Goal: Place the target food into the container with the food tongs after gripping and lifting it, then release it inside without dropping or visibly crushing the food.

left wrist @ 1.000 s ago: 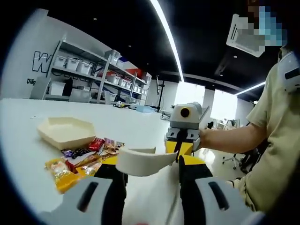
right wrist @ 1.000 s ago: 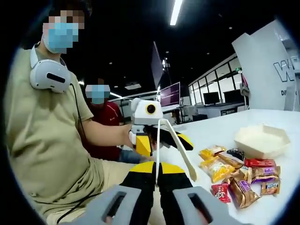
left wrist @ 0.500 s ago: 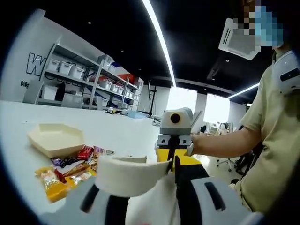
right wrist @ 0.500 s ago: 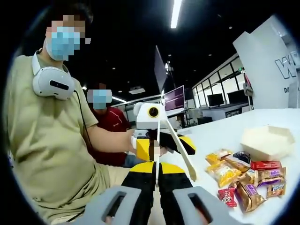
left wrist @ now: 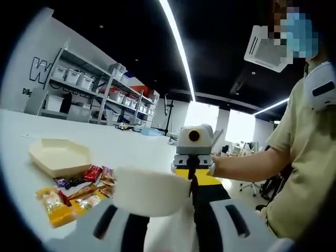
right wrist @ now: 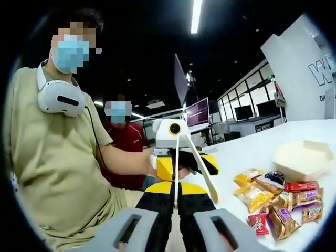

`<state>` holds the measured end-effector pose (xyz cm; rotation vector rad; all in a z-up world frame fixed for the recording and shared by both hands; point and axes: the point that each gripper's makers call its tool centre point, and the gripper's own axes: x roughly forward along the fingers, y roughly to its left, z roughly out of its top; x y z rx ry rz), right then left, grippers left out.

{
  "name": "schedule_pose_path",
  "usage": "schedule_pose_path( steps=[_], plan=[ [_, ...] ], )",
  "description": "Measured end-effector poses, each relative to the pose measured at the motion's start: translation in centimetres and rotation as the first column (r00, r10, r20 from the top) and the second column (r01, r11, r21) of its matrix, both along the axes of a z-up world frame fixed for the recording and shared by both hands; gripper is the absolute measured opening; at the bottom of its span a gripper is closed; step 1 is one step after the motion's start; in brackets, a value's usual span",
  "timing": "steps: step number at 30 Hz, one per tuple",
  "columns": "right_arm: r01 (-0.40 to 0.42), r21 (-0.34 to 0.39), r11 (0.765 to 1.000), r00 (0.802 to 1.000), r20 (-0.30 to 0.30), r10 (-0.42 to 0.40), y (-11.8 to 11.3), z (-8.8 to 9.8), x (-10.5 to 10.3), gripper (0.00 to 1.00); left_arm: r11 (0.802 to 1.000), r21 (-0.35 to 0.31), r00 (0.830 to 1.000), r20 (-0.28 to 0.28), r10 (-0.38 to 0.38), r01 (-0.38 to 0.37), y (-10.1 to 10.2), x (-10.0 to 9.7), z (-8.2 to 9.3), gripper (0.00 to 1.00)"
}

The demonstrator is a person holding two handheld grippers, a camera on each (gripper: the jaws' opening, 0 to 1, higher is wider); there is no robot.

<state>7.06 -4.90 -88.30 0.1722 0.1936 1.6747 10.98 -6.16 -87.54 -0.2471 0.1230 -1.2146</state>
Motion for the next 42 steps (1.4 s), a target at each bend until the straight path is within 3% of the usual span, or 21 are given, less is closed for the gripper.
schedule_pose_path(
  steps=[22, 42],
  plan=[
    [0.008, -0.014, 1.0, 1.0, 0.015, -0.008, -0.5, 0.2, 0.1, 0.0, 0.998, -0.045, 0.998, -0.047, -0.034, 0.032, 0.1, -0.3, 0.3, 0.25],
    [0.014, -0.128, 0.992, 0.996, 0.088, -0.002, -1.5, -0.6, 0.1, 0.01, 0.998, -0.034, 0.997, -0.062, -0.047, 0.045, 0.3, -0.4, 0.2, 0.24]
  ],
)
